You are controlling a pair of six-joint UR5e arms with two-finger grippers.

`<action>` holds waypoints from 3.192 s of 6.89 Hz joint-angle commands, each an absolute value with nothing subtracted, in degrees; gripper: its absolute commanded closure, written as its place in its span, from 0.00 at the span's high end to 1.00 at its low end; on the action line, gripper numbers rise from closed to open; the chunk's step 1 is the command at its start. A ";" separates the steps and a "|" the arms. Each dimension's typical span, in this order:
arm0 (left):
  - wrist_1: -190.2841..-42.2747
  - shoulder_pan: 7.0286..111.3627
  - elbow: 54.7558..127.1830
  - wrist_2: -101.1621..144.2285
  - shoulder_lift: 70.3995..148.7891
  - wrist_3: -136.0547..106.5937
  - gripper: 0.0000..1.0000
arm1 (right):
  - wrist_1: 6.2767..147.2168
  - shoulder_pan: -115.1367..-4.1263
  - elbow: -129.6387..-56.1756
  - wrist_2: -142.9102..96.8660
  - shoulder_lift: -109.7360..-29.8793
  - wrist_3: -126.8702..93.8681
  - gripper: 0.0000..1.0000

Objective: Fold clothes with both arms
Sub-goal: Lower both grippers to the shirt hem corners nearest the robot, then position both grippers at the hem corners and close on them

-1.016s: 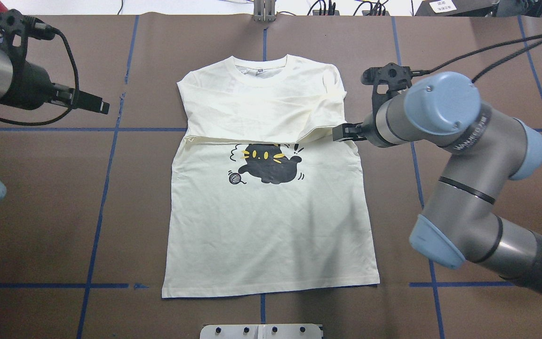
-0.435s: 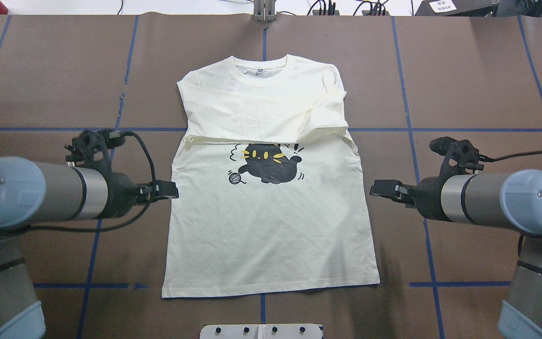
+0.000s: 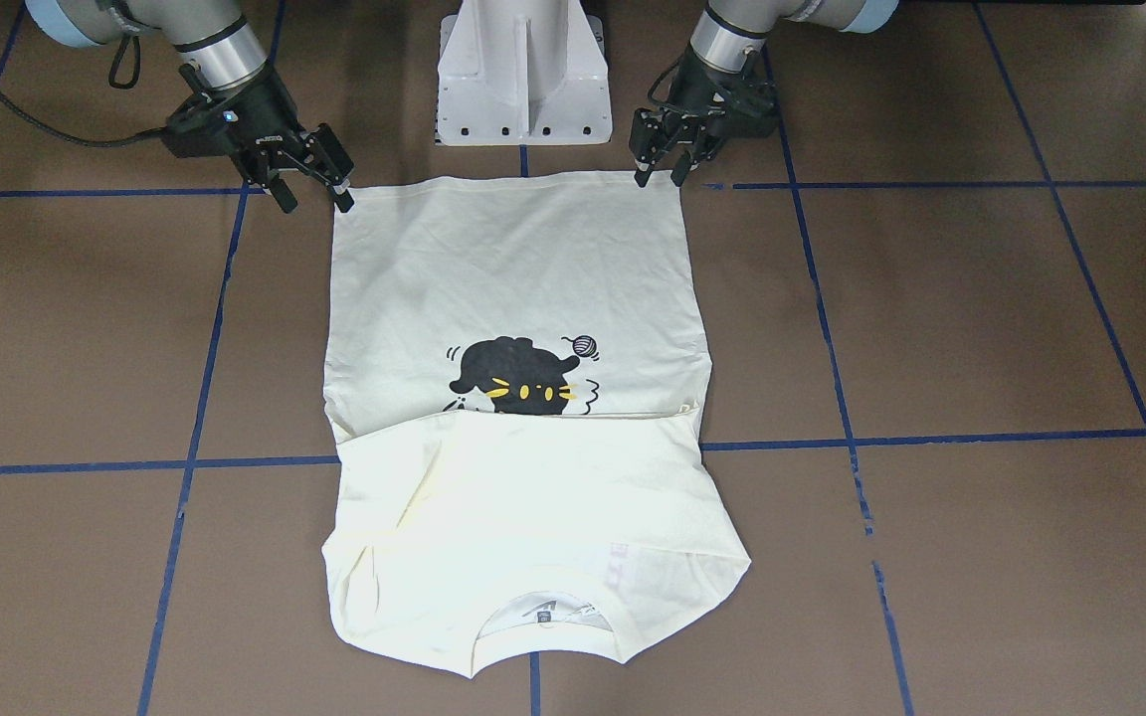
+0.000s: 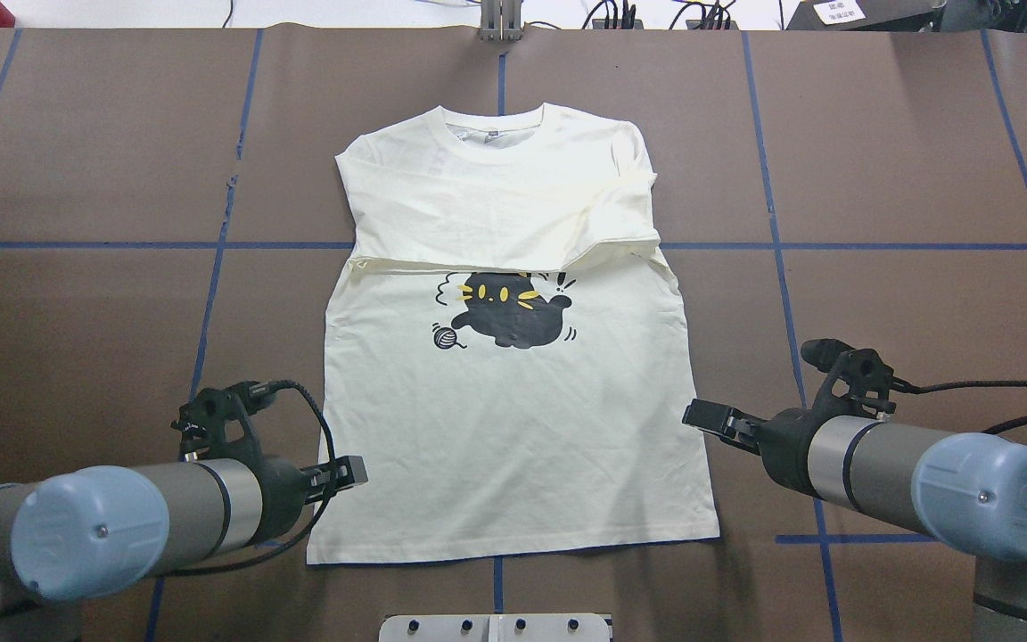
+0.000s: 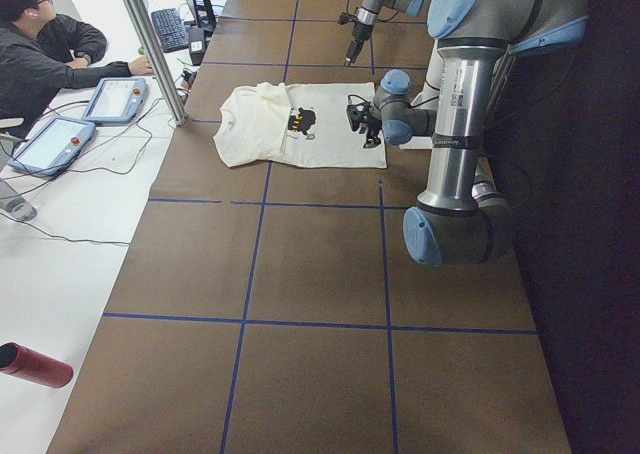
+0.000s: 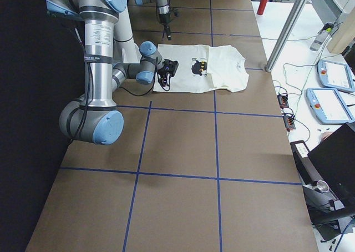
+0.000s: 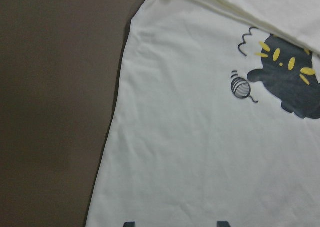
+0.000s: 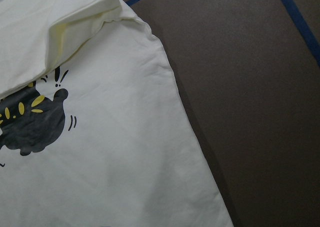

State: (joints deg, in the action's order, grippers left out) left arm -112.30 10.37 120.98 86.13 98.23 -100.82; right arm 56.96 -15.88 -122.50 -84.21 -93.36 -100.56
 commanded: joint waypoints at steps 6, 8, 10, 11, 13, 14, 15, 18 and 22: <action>-111.80 3.78 117.86 81.30 94.75 -103.36 0.57 | 56.95 -14.68 -122.61 -82.44 -93.43 -101.34 0.97; -111.88 3.43 117.51 81.30 94.92 -103.36 0.54 | 56.95 -14.68 -122.61 -82.01 -93.43 -101.34 0.97; -111.88 3.17 117.25 81.39 94.92 -103.27 0.53 | 56.95 -14.68 -122.70 -81.83 -93.51 -101.34 0.97; -111.88 3.08 117.07 81.39 95.18 -103.18 0.53 | 56.95 -14.68 -122.70 -81.83 -93.52 -101.34 0.97; -111.88 2.99 117.07 81.30 95.27 -103.36 0.42 | 56.95 -14.68 -122.61 -81.83 -93.52 -101.42 0.97; -111.88 2.99 116.98 81.30 95.36 -103.45 0.35 | 56.95 -14.68 -122.61 -81.65 -93.43 -101.34 0.97; -111.97 2.99 117.07 81.39 95.45 -103.36 0.08 | 56.95 -14.68 -122.61 -81.65 -93.43 -101.34 0.97; -111.97 2.99 117.33 81.30 95.54 -102.75 0.00 | 57.04 -14.59 -122.61 -81.65 -93.51 -101.51 0.96; -112.06 2.99 118.12 80.08 96.06 -102.83 0.00 | 65.46 -11.44 -122.61 -79.72 -93.17 -111.16 0.85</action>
State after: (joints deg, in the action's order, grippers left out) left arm -112.05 3.01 118.01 80.97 95.80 -102.82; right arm 62.84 -12.82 -122.63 -80.45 -93.36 -108.38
